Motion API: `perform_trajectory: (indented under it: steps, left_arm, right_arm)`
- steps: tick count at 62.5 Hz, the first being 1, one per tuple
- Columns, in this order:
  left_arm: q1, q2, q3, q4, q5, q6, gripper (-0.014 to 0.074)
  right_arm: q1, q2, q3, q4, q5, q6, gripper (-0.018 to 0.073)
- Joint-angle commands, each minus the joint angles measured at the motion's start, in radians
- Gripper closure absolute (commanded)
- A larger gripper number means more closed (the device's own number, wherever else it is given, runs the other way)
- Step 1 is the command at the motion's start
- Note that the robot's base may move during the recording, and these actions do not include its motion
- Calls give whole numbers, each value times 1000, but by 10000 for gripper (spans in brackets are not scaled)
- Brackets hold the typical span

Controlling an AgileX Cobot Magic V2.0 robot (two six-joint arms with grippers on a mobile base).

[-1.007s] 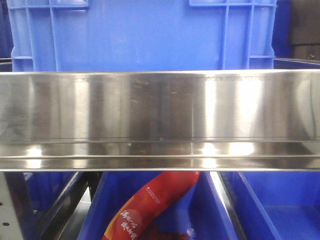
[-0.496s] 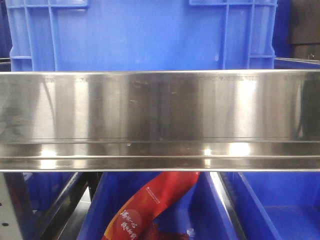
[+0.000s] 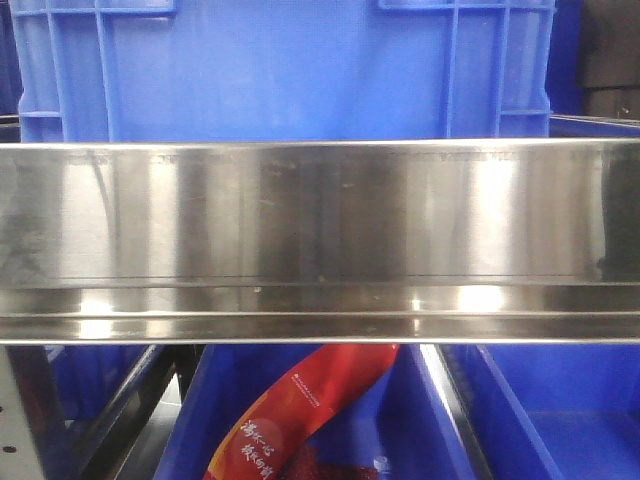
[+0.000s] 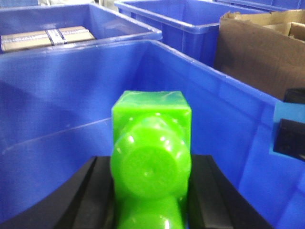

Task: Grab block from conveyor and place in blue bin
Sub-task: 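Open both grippers to drop the blocks into the blue bin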

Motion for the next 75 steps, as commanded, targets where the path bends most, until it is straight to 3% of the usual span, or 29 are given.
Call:
perform_trajectory:
  steps: [1, 8, 15, 23, 27, 34, 51, 66, 75]
  left_arm:
    - [-6, -6, -7, -20, -9, -4, 284]
    - [-6, -6, -7, -24, -9, -4, 197]
    - [-6, -28, -7, -26, -9, -4, 204]
    - [-6, -104, -7, -44, -9, -4, 321]
    - [-6, -144, -7, -44, -6, -4, 445]
    - [-6, -164, -7, 3, -4, -4, 683]
    - [-6, -221, 92, 10, -18, -4, 708]
    - [-1, -489, 398, -30, -145, -8, 708]
    - [55, -671, 591, -34, -134, -8, 708]
  right_arm:
    - [1, 0, -7, -4, -30, -3, 270]
    - [1, 0, -15, -4, -27, -3, 102]
    - [1, -32, -44, -4, 8, -3, 105]
    - [1, -104, -94, -4, 121, -3, 224]
    - [-1, -139, -98, -4, 154, -3, 370]
    - [-1, -154, -98, -4, 156, -3, 718]
    - [-44, -196, -30, -4, 154, -3, 720]
    - [-137, -418, 243, -4, 59, -3, 720]
    - [-167, -589, 427, -4, 45, -3, 720]
